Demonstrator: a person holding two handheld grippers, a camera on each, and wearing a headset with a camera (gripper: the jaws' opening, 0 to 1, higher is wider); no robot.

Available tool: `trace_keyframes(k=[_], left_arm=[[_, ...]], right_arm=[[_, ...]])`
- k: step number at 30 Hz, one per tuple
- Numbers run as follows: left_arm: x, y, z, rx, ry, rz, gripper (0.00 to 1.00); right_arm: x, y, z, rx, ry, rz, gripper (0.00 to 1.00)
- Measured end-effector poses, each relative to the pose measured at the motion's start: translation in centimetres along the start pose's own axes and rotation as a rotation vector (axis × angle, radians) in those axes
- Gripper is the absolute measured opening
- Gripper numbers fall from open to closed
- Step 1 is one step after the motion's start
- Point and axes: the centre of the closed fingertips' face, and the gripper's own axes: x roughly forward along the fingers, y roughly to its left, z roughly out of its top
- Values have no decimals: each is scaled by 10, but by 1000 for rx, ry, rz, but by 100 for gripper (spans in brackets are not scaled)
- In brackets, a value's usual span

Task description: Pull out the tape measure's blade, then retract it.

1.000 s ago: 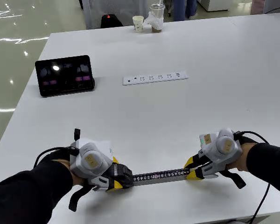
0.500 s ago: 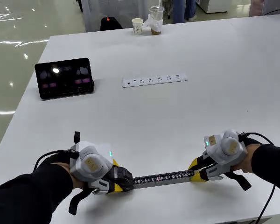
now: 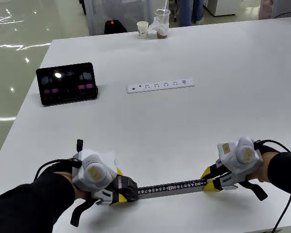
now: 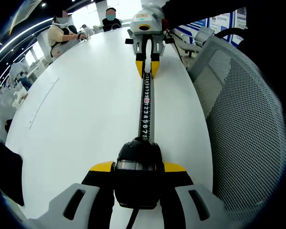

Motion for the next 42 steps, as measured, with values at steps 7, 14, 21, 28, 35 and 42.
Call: trace_keyframes(k=[7,14,21,28,35,42], left_arm=[[0,0,0,-1,0,0,30],[-1,0,0,-1,0,2,30],[-1,0,0,-1,0,3,30],[0,1,0,-1,-1,3,30],[0,1,0,-1,-1,3,30],[0,0,0,-2,-3,4,30]], right_arm=[[-2,0,-4,5,4,-4,11],[-5,-2,-9,10,9,-4,11],[-9,-4,-13,12,10,-9,11],[-13,-5,-18,22,10,-13,11],[-16,-5,-21,32,7,-16,11],[-18,-4,-25,29,14,-15,11]])
